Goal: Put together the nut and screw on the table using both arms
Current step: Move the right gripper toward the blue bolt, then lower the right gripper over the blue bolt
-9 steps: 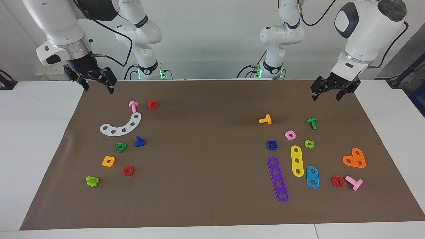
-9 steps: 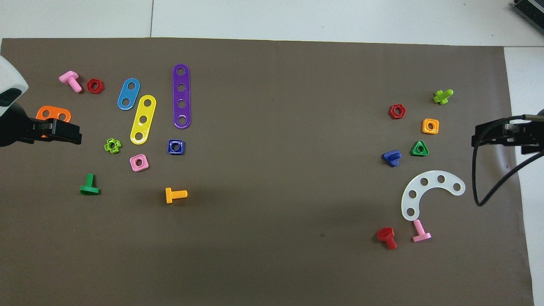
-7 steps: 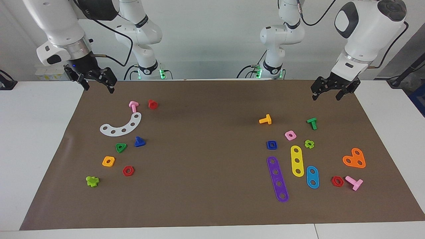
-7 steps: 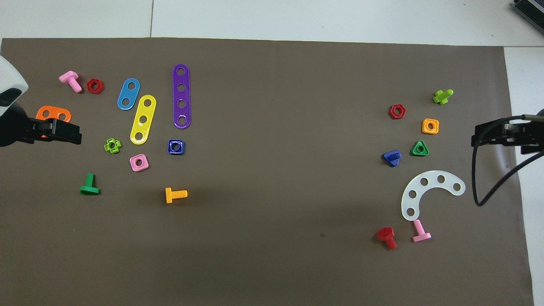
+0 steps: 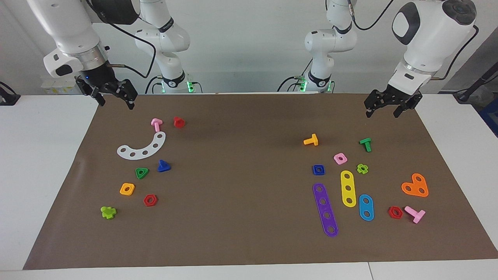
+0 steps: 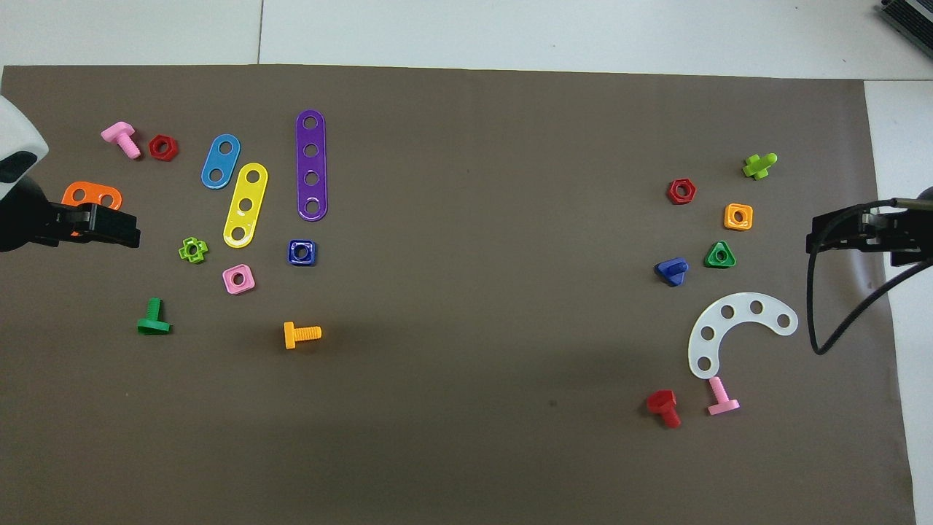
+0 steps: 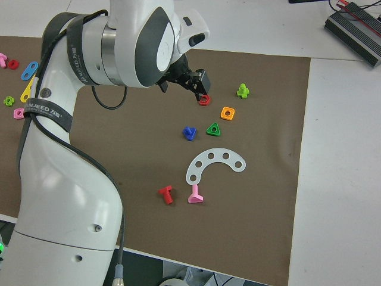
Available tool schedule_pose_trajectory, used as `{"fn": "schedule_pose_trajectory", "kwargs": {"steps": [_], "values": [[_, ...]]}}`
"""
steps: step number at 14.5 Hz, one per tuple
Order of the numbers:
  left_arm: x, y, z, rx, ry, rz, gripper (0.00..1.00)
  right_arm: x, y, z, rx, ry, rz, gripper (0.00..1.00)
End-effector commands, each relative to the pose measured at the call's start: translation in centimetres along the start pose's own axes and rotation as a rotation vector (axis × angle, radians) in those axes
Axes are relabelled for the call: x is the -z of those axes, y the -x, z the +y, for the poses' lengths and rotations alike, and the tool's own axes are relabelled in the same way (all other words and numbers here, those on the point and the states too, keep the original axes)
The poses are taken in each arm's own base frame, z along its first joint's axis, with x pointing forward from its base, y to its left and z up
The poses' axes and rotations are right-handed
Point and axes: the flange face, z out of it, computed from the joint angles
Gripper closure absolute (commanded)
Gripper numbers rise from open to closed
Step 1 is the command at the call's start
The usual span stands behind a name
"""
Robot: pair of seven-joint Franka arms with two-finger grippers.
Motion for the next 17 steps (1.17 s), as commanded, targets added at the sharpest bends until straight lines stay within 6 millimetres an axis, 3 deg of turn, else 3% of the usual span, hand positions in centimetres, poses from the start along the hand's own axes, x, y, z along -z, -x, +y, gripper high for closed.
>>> {"fn": "schedule_pose_trajectory", "kwargs": {"steps": [1,4,5,7,9,12,15,17], "values": [[0.3,0.2,-0.3,0.007,0.01,-0.011,0.0,-3.2,1.3,0.4,0.03,-0.014,0.006,0.0],[0.4,0.2,-0.3,0.007,0.01,-0.009,0.0,-9.8,1.5,-0.2,0.082,-0.06,0.096,0.0],[0.4,0.2,-0.3,0.007,0.01,-0.009,0.0,-12.3,0.6,-0.7,0.107,-0.065,0.07,0.0],[0.4,0.2,-0.3,0.007,0.01,-0.009,0.0,-15.3,-1.4,-1.5,0.122,-0.095,0.091,0.0],[0.3,0.2,-0.3,0.007,0.01,-0.011,0.0,-18.8,-2.4,-3.6,0.188,-0.092,0.079,0.0],[0.3,0.2,-0.3,0.007,0.01,-0.011,0.0,-23.1,-3.7,-5.2,0.234,-0.095,0.098,0.0],[0.4,0.2,-0.3,0.007,0.01,-0.009,0.0,-27.3,-3.5,-5.0,0.3,-0.084,0.113,0.01],[0.4,0.2,-0.3,0.007,0.01,-0.009,0.0,-28.7,-3.6,-5.1,0.309,-0.081,0.113,0.07]]}}
